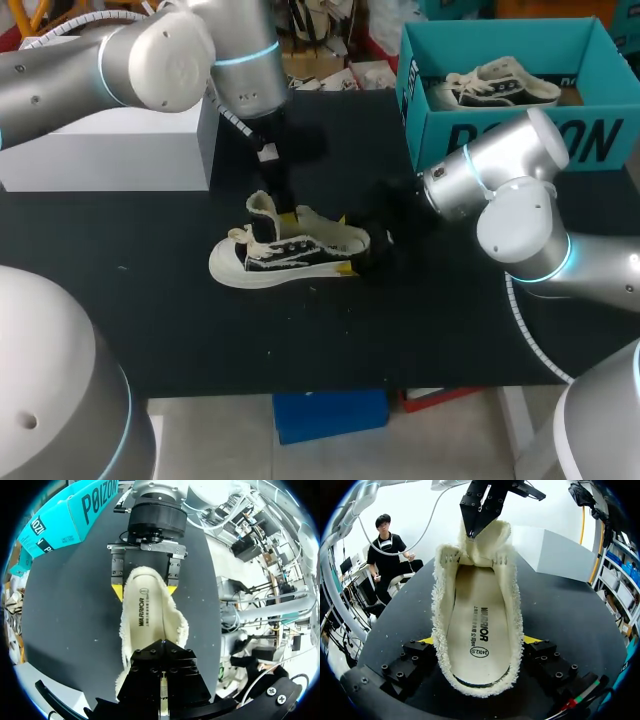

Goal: Take the shoe out of the shoebox, open the shoe tongue, remove and reinsert the insole, then place the shoe into the shoebox

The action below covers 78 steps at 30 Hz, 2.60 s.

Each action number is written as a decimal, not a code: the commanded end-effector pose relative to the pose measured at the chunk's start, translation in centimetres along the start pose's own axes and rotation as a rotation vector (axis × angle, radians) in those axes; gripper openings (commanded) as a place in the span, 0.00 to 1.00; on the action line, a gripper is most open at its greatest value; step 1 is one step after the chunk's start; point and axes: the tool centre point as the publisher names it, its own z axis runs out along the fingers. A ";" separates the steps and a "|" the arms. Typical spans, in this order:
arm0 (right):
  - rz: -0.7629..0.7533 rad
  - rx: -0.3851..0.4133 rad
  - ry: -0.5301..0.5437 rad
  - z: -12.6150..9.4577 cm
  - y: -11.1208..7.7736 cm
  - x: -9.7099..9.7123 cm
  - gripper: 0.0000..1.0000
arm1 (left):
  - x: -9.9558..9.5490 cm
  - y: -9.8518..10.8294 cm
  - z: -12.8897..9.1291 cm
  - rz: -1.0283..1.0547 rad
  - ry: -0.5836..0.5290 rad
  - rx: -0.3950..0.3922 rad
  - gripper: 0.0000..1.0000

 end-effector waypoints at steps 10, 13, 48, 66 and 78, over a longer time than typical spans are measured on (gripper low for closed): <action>0.002 0.001 0.000 0.8 -0.5 0.0 0.00 | -0.9 -1.1 2.8 0.004 0.032 -0.046 0.00; 0.002 0.001 0.000 0.8 -0.5 0.0 0.00 | -0.9 -1.2 3.3 0.003 0.041 -0.054 0.00; 0.002 0.001 0.000 0.8 -0.5 0.0 0.00 | -0.4 -0.8 7.9 -0.013 0.104 -0.101 0.00; 0.002 0.001 0.000 0.8 -0.5 0.0 0.00 | -0.4 -0.8 9.7 -0.032 0.105 -0.102 0.00; 0.002 0.001 0.000 0.8 -0.5 0.0 0.00 | -0.6 -0.4 10.0 -0.019 0.047 -0.110 0.42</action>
